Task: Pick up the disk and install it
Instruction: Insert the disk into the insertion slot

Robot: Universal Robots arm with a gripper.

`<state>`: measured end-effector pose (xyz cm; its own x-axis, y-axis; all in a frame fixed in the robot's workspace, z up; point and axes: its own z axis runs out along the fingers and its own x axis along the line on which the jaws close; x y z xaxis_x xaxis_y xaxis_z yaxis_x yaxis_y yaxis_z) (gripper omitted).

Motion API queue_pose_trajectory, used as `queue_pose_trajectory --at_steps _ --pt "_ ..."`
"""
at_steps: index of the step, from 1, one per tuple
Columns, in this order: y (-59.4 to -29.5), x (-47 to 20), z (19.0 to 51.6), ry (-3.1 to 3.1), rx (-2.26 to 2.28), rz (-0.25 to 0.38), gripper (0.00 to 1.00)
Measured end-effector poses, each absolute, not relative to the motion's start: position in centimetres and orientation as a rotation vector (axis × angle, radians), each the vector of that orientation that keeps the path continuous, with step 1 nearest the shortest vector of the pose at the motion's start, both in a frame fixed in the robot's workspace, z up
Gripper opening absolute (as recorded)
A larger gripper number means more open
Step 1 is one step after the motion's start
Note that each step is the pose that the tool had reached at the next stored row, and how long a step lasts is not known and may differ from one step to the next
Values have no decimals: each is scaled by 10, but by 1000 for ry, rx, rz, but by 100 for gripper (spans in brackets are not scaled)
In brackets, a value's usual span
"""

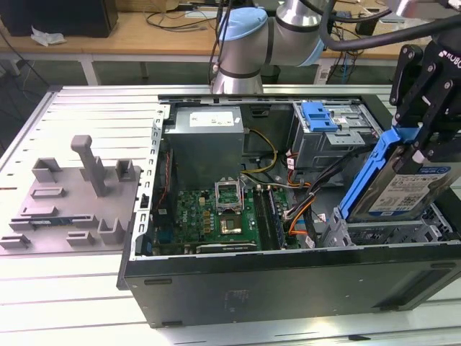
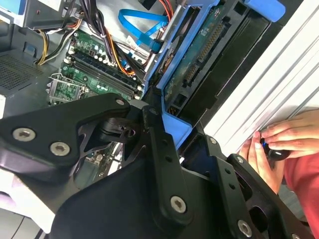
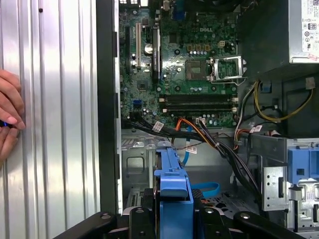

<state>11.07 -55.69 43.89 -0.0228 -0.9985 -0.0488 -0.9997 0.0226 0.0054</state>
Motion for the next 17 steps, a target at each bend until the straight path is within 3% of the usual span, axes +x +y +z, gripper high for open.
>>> queue_pose_trajectory --at_steps 17 --pt "-557 111 420 2224 -2174 59 37"
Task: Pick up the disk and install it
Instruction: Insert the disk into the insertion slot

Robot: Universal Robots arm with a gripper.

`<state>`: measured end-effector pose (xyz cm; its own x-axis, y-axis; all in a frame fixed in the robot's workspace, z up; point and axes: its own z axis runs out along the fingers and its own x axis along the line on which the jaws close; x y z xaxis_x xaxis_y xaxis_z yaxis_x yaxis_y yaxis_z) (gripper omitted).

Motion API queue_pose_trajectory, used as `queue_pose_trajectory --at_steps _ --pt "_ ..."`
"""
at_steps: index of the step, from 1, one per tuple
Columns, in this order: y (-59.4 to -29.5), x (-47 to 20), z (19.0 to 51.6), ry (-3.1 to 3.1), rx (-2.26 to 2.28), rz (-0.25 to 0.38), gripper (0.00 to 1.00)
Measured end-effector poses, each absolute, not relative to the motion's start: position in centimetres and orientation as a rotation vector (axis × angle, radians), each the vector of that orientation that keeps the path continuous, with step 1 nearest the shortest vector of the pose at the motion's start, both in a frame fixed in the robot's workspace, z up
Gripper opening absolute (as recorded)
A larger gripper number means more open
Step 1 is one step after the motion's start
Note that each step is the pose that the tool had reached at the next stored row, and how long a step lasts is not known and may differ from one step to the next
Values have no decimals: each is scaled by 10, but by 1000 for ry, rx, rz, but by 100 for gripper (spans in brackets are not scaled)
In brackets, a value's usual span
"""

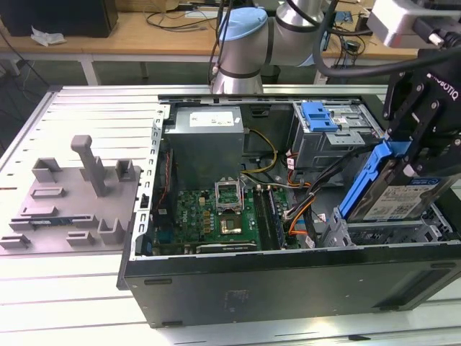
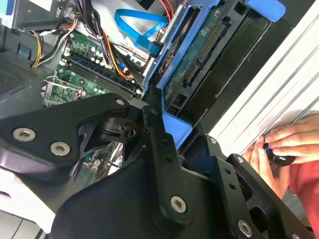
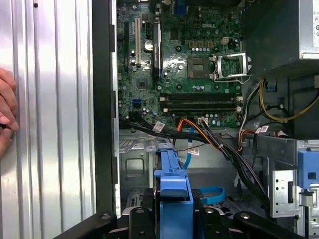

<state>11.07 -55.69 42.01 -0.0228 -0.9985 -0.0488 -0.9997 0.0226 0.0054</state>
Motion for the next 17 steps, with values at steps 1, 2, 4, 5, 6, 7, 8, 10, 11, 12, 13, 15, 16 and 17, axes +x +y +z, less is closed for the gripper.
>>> queue_pose_trajectory --at_steps 1,2,4,5,6,7,8,10,11,12,13,15,16,17 --pt "-557 111 419 2224 -2174 59 37" --pt "-557 111 418 2224 -2174 59 37" --pt "-557 111 416 2224 -2174 59 37" --pt "-557 111 415 2224 -2174 59 37" --pt "-557 111 414 2224 -2174 59 37" --pt "-557 111 413 2224 -2174 59 37" --pt "-557 111 412 2224 -2174 59 37" --pt "-557 111 409 2224 -2174 59 37" --pt "-557 111 408 2224 -2174 59 37" --pt "-557 111 406 2224 -2174 59 37" --pt "-557 111 405 2224 -2174 59 37" --pt "-557 111 402 2224 -2174 59 37" --pt "-557 111 401 2224 -2174 59 37" --pt "-557 111 400 2224 -2174 59 37"
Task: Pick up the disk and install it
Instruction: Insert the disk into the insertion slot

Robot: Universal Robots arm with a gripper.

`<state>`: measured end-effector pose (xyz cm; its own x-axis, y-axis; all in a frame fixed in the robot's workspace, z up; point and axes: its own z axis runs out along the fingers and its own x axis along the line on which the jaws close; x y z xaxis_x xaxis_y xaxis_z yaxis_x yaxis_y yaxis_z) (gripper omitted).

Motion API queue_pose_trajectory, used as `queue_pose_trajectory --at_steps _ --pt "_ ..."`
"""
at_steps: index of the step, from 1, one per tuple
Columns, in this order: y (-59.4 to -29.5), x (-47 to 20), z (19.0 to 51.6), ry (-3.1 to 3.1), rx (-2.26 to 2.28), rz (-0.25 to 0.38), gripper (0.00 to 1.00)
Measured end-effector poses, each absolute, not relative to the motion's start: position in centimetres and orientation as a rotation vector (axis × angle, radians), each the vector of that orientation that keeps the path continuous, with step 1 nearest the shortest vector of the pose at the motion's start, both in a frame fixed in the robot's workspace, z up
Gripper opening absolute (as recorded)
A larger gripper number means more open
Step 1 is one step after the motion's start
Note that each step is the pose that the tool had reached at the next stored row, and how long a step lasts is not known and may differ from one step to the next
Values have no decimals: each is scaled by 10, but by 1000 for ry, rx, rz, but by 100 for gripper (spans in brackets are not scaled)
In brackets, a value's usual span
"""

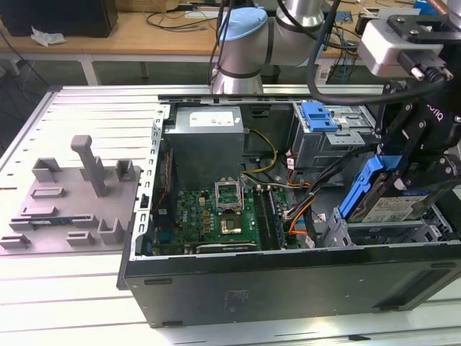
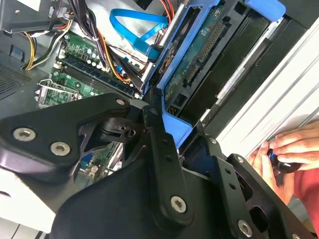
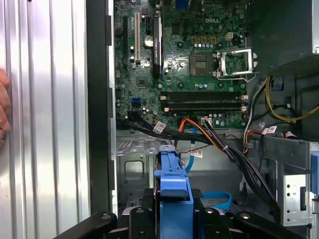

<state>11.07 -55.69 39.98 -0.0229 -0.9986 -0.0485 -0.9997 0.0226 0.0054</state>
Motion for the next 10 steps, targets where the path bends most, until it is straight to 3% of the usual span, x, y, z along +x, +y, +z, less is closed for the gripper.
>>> queue_pose_trajectory --at_steps 4,5,6,8,10 --pt "-557 111 393 2224 -2174 59 37" --pt "-557 111 393 2224 -2174 59 44" --pt "-557 111 393 2224 -2174 59 44" --pt "-557 111 392 2224 -2174 59 56" --pt "-557 111 392 2224 -2174 59 56"
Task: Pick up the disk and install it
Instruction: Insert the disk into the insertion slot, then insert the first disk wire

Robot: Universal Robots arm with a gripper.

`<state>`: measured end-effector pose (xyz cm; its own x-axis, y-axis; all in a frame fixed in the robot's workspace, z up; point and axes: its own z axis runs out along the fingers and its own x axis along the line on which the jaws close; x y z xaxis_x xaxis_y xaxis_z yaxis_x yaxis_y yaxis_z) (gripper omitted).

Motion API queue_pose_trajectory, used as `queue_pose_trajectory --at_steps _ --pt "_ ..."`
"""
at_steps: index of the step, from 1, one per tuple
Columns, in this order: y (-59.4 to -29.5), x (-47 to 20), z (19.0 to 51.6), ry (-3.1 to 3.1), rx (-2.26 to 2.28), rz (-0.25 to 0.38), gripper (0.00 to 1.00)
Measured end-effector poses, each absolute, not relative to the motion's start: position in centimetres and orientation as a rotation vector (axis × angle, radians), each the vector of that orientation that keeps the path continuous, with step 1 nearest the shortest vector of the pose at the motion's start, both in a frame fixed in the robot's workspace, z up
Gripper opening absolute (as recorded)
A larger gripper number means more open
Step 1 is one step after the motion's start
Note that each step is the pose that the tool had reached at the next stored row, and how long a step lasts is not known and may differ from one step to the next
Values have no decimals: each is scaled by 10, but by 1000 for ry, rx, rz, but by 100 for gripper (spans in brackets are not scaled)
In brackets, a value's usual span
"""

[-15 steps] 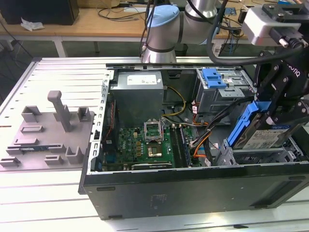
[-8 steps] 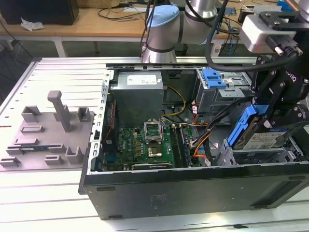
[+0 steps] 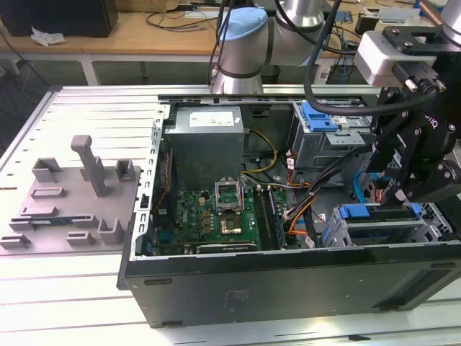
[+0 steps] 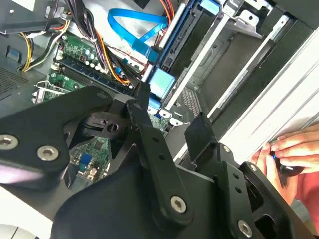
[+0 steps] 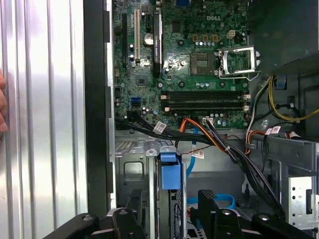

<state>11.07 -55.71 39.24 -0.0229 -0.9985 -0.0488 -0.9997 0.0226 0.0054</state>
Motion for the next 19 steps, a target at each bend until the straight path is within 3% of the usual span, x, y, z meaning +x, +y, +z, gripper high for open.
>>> queue_pose_trajectory --at_steps 19 --pt "-556 111 391 2253 -2141 60 56"
